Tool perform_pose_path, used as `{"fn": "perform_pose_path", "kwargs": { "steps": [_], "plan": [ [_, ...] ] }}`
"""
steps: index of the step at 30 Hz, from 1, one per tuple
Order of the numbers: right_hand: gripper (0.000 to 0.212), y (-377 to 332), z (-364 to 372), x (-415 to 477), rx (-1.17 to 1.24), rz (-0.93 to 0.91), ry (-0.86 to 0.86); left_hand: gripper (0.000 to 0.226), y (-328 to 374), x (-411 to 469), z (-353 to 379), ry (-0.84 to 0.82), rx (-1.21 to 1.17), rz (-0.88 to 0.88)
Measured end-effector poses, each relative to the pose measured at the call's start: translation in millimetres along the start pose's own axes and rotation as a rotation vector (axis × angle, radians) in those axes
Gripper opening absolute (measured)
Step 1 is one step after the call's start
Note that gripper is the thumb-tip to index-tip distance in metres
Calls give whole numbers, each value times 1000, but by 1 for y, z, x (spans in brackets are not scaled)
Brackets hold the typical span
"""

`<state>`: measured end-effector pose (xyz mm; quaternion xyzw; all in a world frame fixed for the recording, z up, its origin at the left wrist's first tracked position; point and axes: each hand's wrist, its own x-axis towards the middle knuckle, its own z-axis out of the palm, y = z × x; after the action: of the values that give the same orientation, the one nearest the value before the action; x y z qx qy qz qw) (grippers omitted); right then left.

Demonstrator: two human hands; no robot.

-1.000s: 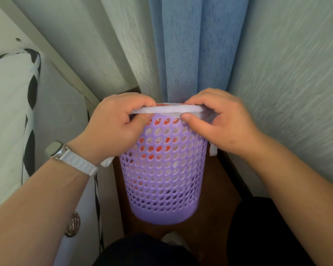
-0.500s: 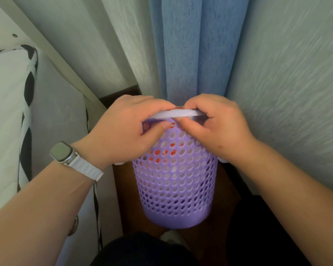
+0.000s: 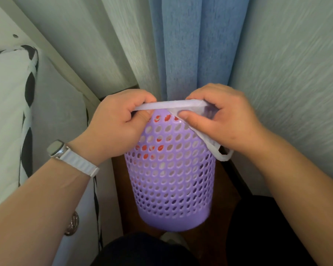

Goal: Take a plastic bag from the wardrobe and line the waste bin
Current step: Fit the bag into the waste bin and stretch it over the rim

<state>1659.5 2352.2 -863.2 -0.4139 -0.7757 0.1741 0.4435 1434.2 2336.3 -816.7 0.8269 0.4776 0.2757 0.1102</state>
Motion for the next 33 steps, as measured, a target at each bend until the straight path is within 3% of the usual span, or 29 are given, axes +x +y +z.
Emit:
{"fn": "perform_pose_path", "kwargs": {
  "steps": [4, 13, 19, 22, 33],
  "plan": [
    [29, -1, 4, -3, 9, 79, 49, 15, 2, 0, 1, -20, -35, -13],
    [38, -12, 13, -9, -118, 70, 38, 29, 9, 3, 7, -55, 140, 223],
    [30, -13, 14, -7, -68, 20, 5, 24, 2, 4, 9, -66, 110, 199],
    [38, -6, 6, -3, -53, -51, -18, 19, -2, 3, 8, -54, 83, 129],
    [36, -3, 8, -7, -30, 81, 68, 21, -1, -2, 8, 27, 34, 19]
  ]
}}
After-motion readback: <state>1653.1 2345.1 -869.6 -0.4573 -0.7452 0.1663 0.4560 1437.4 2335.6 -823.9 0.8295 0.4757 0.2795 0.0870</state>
